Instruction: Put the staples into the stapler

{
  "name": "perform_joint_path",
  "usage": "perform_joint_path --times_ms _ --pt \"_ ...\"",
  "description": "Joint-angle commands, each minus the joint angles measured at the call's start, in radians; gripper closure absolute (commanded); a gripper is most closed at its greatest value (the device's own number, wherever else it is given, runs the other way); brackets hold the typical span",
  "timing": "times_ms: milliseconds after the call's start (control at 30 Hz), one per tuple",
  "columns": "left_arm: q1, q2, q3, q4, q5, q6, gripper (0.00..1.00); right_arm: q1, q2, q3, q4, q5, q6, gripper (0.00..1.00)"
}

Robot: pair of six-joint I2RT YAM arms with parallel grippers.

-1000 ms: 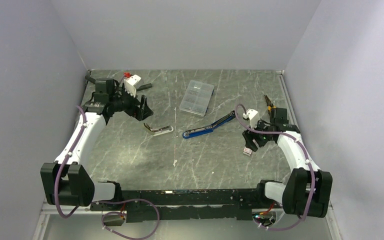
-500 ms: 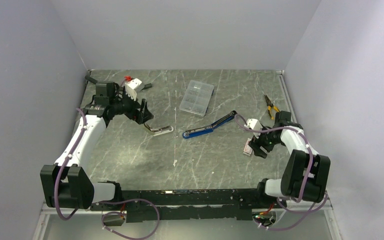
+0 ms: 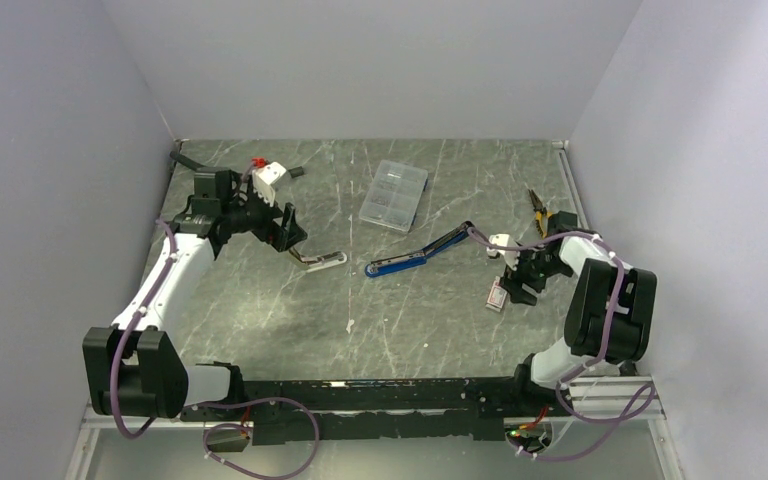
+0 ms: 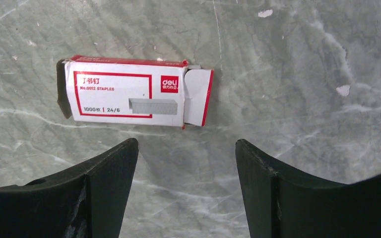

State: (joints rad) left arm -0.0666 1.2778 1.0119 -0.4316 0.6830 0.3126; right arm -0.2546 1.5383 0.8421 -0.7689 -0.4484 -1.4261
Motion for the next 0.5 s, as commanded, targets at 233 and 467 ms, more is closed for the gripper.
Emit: perform_joint_path --times_ms 233,467 --pt "0.002 0.015 0.004 0.078 0.024 0.035 0.05 0.062 0.075 0.049 -0.014 -0.122 -0.023 0.31" --pt "0.003 0.002 -0.006 0.080 0.030 0.047 0.05 0.131 0.031 -0.005 -0.034 -0.139 0.065 0.40"
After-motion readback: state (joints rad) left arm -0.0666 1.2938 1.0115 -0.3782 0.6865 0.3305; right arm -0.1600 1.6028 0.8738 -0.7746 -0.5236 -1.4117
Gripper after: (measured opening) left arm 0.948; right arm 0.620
